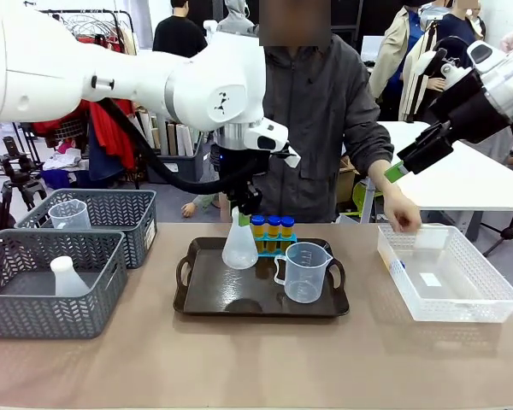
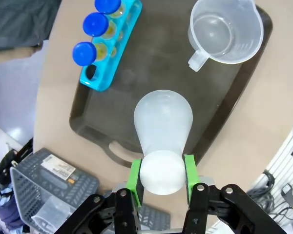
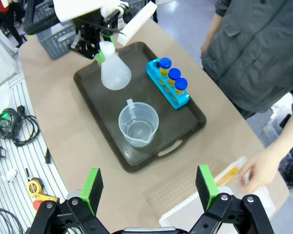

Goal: Prepare the laboratory tools.
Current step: Pick up one Small flask and place it on the Handle tray.

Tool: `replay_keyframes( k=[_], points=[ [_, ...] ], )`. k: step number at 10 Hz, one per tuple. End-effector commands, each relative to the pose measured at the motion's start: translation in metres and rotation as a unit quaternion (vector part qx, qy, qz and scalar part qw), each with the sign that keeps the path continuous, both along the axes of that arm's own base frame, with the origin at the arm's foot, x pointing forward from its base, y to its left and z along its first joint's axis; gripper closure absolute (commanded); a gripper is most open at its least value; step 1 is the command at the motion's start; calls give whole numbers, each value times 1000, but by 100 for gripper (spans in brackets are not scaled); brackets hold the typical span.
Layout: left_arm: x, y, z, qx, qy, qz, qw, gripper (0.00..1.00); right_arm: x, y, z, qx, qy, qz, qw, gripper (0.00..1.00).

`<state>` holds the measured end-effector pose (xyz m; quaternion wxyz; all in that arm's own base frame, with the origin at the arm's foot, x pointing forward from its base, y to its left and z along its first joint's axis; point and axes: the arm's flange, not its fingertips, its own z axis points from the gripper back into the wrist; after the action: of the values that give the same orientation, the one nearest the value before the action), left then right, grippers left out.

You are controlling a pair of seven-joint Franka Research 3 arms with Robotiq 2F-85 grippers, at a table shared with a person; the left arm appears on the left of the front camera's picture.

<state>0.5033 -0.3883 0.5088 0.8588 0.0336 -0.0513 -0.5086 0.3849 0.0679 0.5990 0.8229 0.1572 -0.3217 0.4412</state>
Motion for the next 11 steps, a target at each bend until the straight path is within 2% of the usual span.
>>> replay_keyframes(
  k=[1, 5, 11],
  points=[
    [-12, 11, -20, -8, -3, 12, 1000, 100, 0, -1, -2, 17, -4, 10, 1000, 0],
    [-10, 18, -52, -3, 18, 30, 999, 100, 0, -1, -2, 17, -4, 10, 1000, 0],
    [-3, 25, -74, -12, 24, 44, 999, 100, 0, -1, -2, 17, -4, 10, 1000, 0]
  ],
)
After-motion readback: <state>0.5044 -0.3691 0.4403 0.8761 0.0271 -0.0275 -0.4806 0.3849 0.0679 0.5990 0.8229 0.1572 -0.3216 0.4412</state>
